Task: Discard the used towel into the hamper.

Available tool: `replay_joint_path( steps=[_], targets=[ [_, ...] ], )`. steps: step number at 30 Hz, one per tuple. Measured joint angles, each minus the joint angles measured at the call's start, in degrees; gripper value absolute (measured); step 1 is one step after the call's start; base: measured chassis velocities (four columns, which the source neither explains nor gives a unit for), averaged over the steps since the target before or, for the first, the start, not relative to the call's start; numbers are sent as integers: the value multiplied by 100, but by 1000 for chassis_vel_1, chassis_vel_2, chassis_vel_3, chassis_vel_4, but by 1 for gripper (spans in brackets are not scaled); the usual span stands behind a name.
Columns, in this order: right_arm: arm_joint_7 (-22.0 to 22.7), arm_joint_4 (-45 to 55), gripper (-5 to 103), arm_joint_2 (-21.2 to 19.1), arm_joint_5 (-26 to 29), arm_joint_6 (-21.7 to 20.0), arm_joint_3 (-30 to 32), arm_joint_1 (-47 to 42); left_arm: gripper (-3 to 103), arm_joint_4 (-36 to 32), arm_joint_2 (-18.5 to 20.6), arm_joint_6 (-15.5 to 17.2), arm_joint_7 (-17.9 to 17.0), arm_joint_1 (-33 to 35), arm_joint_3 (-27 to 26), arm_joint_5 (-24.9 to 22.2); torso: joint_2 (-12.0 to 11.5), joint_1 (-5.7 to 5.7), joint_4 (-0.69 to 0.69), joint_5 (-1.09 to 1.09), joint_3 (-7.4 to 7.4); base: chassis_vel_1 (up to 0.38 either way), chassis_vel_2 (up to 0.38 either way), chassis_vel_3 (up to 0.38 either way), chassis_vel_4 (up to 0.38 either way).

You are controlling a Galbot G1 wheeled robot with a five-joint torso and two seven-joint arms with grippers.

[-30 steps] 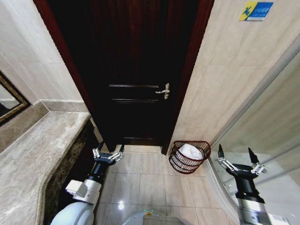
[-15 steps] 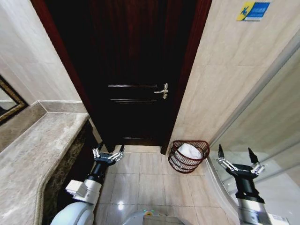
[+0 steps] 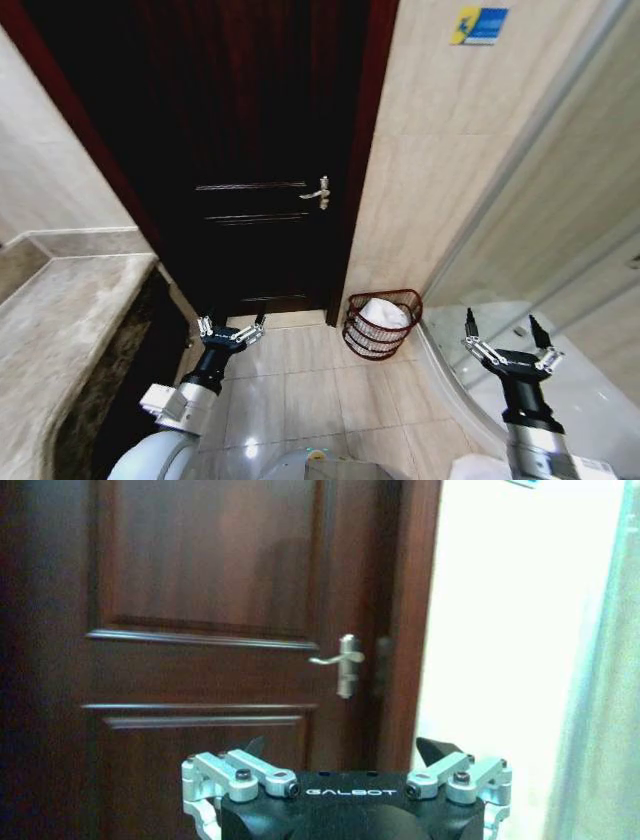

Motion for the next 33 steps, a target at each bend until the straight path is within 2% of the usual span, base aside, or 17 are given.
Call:
replay_joint_path(
  steps=[33],
  targets=[
    [0,0,100,0,0,0,0,0,99,0,0,0,0,0,0,0,0,0,0,0,0,-124,-124,-125,-118]
  ],
)
